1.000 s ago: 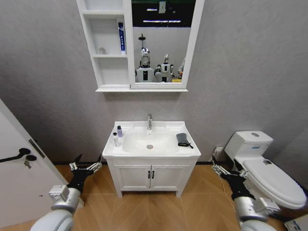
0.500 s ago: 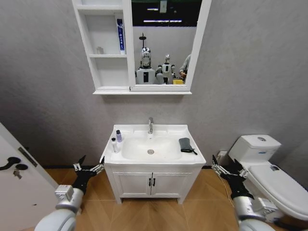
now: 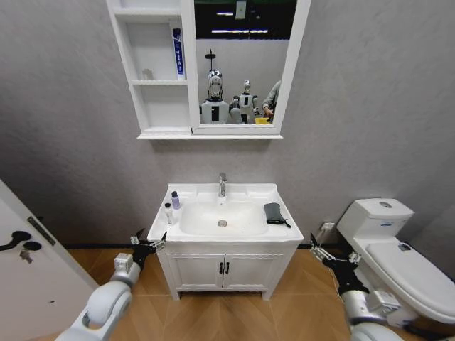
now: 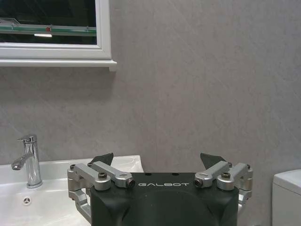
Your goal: Move facial cleanser and shampoo from washbasin to cabinet, then wipe washbasin with towel.
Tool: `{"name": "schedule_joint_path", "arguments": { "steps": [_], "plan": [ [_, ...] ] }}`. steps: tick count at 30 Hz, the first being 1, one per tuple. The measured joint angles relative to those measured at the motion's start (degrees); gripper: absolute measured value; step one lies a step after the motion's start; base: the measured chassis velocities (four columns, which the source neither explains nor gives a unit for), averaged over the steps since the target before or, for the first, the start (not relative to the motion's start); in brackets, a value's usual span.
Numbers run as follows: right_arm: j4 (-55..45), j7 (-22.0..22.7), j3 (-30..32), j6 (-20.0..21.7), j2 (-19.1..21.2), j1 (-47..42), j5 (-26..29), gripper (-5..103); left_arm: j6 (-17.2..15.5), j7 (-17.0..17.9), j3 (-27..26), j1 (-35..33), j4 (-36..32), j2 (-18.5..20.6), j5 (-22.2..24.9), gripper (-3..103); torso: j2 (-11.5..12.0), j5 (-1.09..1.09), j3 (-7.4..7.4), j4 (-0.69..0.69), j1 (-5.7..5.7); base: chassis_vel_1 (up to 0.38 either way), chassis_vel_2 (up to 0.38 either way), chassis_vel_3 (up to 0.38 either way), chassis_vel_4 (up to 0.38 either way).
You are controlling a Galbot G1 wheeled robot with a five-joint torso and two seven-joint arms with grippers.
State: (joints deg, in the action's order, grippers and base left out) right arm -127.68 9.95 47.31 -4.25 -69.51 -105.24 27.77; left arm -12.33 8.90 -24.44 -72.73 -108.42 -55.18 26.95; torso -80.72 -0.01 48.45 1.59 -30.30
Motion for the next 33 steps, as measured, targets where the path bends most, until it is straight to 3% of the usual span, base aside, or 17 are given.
{"name": "schedule_joint_path", "arguments": {
  "steps": [4, 8, 23, 33],
  "plan": [
    [0.48, 0.06, 0.26, -0.05, -0.4, -0.42, -0.02, 100, -0.1, 0.39, 4.02, 7.61, 6.14, -0.8, 0.75, 100, 0.0, 0.01, 0.0, 0.01, 0.0, 0.0, 0.0, 0.0, 0.0],
    [0.94, 0.2, 0.48, -0.13, -0.36, -0.47, -0.01, 100, -0.11, 0.51, 6.15, 10.68, 10.37, -2.36, 0.81, 100, 0.0, 0.01, 0.0, -0.02, 0.0, 0.0, 0.0, 0.0, 0.0],
    [1.89, 0.83, 1.26, -0.13, 0.98, -0.93, 0.42, 100, 0.75, 0.67, 11.1, 18.59, 20.21, -7.83, -0.34, 100, 0.0, 0.01, 0.0, 0.0, 0.0, 0.0, 0.0, 0.0, 0.0],
    [2.63, 0.96, 1.54, -0.16, 1.25, -0.55, 0.89, 100, 1.41, 2.78, 10.6, 21.18, 24.19, -9.95, -0.44, 100, 0.0, 0.01, 0.0, -0.01, 0.0, 0.0, 0.0, 0.0, 0.0]
  ]
}}
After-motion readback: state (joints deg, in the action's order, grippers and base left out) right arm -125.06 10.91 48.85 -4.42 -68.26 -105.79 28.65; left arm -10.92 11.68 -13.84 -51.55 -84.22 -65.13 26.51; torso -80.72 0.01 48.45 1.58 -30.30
